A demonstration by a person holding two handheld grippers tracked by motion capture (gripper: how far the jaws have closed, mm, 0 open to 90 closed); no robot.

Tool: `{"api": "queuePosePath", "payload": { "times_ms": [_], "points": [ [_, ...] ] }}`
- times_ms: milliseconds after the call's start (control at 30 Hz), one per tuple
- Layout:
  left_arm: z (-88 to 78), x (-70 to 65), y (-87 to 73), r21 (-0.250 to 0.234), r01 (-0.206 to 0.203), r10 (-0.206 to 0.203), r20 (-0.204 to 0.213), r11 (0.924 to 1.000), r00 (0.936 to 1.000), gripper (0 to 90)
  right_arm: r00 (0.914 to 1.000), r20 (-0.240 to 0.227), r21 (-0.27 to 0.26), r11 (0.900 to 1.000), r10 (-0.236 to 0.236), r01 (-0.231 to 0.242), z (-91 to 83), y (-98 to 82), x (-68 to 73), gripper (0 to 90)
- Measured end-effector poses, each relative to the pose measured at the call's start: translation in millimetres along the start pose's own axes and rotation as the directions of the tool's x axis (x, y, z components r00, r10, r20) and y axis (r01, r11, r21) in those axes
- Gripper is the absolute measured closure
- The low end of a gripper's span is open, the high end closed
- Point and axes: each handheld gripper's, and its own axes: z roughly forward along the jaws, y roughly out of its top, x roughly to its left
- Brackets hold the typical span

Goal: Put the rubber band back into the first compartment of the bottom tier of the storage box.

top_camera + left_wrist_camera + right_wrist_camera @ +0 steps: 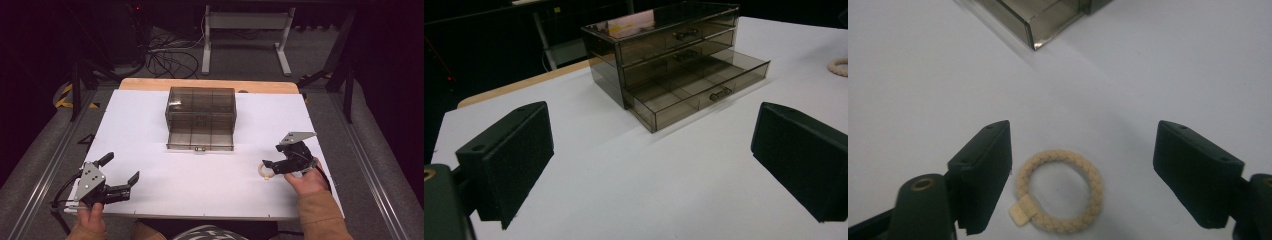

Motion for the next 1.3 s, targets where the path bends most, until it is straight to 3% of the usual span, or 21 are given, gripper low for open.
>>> {"api": "queuePosePath", "payload": {
  "times_ms": [200,333,567,1300],
  "points": [
    [0.2,0.0,0.0,0.002,0.0,0.0,0.0,1.0,1.0,4.0,0.9999,-0.005,0.067,0.998,0.013,-0.013,6.1,-2.7,-2.4,29.9],
    [0.4,-0.1,-0.1,0.004,0.0,0.0,0.0,1.0,1.0,4.1,0.9997,-0.004,0.107,0.994,0.022,-0.022,10.0,-3.3,-3.1,38.2],
    [0.8,-0.1,-0.1,0.004,0.001,-0.001,0.001,1.0,1.0,4.1,0.9982,0.024,0.19,0.98,0.055,-0.058,17.1,-5.7,-7.1,48.9],
    [0.9,-0.1,-0.2,0.005,-0.001,0.001,0.004,1.0,1.0,4.1,0.9935,0.096,0.269,0.959,0.061,-0.084,28.4,-6.6,-2.3,82.3]
  ]
}}
